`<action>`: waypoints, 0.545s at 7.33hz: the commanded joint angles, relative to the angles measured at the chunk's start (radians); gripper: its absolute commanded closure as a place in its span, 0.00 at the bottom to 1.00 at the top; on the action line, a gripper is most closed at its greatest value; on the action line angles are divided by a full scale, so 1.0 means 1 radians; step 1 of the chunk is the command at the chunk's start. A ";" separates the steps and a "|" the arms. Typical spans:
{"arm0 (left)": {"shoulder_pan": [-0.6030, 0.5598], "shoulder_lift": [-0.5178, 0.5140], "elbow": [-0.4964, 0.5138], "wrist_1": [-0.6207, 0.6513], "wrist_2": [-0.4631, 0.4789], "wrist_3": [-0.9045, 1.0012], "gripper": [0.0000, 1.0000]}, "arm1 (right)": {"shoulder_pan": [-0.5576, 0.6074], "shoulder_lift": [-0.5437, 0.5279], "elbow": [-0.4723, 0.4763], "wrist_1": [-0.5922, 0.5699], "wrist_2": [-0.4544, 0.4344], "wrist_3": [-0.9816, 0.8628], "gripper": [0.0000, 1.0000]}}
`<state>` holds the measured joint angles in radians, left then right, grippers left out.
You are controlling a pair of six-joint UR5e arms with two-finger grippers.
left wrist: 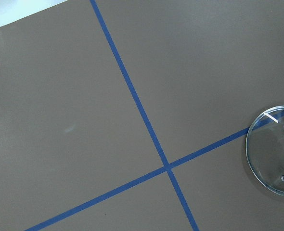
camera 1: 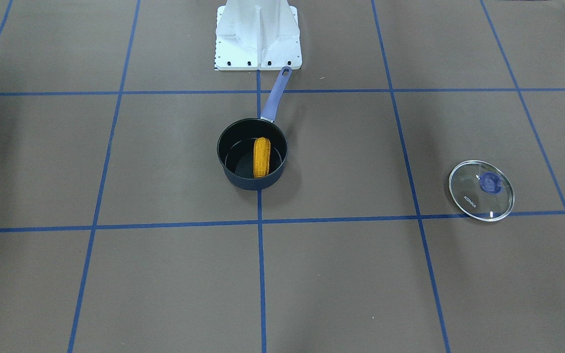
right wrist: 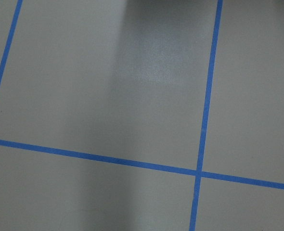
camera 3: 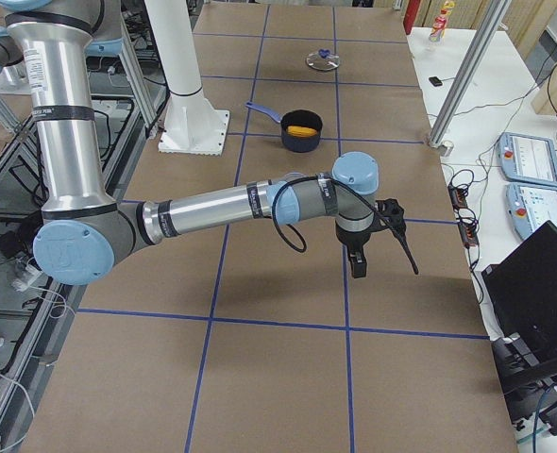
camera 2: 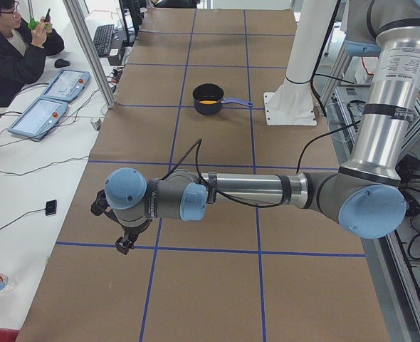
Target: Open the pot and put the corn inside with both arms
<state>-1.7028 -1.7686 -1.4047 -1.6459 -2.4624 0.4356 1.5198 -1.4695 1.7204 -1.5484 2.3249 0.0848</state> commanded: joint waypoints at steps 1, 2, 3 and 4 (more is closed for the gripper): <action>0.000 -0.002 0.001 0.000 0.002 -0.002 0.02 | 0.000 -0.008 -0.001 0.004 0.005 0.006 0.00; 0.000 -0.002 0.001 0.001 0.002 -0.002 0.02 | 0.000 -0.006 -0.002 0.002 0.005 0.006 0.00; 0.000 -0.002 0.001 0.003 0.002 -0.003 0.02 | 0.000 -0.008 -0.002 0.001 0.005 0.006 0.00; 0.000 -0.006 0.001 0.005 0.002 -0.009 0.02 | 0.000 -0.008 -0.002 -0.001 0.005 0.006 0.00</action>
